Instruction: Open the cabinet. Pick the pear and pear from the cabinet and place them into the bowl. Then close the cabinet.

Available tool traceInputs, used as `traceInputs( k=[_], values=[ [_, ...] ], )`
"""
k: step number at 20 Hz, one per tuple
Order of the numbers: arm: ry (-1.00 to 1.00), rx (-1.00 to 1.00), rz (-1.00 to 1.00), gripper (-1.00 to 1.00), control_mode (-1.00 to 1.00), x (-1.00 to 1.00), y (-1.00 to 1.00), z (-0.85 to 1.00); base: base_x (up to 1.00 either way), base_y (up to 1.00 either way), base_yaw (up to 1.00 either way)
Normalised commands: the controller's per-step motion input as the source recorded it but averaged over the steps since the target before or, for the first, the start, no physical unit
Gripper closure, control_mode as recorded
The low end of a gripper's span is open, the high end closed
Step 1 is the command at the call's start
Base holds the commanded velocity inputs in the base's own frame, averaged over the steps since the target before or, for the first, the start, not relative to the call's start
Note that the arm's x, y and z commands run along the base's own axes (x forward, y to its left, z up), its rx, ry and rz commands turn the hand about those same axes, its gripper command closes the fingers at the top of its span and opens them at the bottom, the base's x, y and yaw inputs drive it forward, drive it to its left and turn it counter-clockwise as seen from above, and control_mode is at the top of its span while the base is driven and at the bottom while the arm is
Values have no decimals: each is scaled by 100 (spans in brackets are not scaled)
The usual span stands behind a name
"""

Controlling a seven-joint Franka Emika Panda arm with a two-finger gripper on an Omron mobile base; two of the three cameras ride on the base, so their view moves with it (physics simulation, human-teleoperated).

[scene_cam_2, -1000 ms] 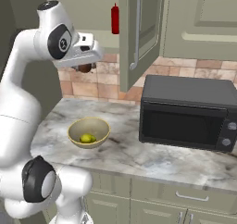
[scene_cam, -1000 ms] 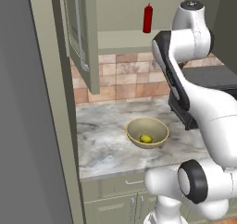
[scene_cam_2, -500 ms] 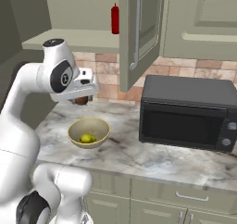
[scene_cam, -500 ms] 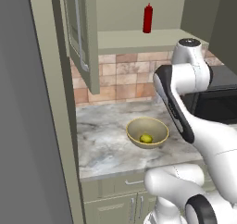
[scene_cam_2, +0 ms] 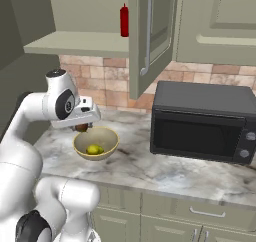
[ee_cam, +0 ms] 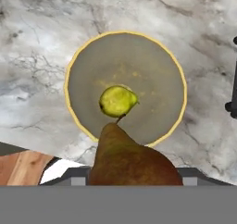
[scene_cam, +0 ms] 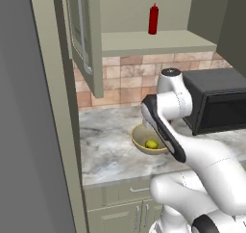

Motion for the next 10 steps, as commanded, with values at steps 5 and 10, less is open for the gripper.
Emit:
traceInputs(
  k=[5,10],
  values=[
    [-2,0,1,100,-100,51,4,-31,0,0,0],
    [0,0,4,100,-100,42,-4,-14,0,0,0]
  ],
)
